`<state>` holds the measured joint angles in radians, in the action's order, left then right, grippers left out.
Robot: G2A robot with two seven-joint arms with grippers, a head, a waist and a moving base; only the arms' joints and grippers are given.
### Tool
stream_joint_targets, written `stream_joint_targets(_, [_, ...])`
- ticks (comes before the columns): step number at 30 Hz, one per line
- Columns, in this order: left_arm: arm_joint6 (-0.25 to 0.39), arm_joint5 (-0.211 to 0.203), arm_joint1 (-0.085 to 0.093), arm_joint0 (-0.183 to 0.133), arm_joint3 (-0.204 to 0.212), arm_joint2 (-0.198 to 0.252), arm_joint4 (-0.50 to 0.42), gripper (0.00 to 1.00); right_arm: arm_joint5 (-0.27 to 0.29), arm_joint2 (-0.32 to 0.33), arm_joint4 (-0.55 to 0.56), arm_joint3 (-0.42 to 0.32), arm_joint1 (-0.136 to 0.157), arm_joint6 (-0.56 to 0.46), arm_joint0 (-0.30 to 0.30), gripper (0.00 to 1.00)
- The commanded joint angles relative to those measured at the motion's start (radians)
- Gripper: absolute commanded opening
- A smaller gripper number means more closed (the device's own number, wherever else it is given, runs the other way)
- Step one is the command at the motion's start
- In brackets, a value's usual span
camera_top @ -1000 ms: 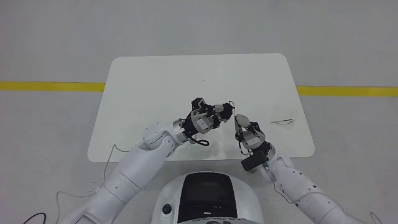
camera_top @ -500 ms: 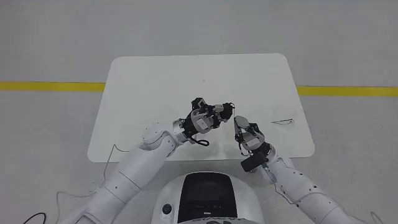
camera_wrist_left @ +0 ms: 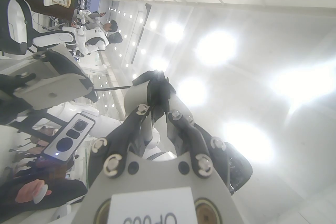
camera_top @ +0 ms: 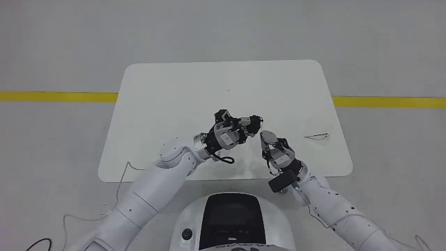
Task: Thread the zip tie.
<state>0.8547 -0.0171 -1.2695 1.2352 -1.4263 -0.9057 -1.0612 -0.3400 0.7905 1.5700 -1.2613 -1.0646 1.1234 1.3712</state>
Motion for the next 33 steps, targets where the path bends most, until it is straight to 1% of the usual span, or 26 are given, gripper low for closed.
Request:
stream_joint_targets(1, [0.0, 0.0, 0.0, 0.0, 0.0, 0.0, 0.0, 0.0, 0.0, -0.004, 0.0, 0.001, 0.001, -0.002, -0.002, 0.0])
stream_joint_targets(33, [0.0, 0.0, 0.0, 0.0, 0.0, 0.0, 0.0, 0.0, 0.0, -0.082, 0.0, 0.008, 0.028, -0.022, -0.044, 0.0])
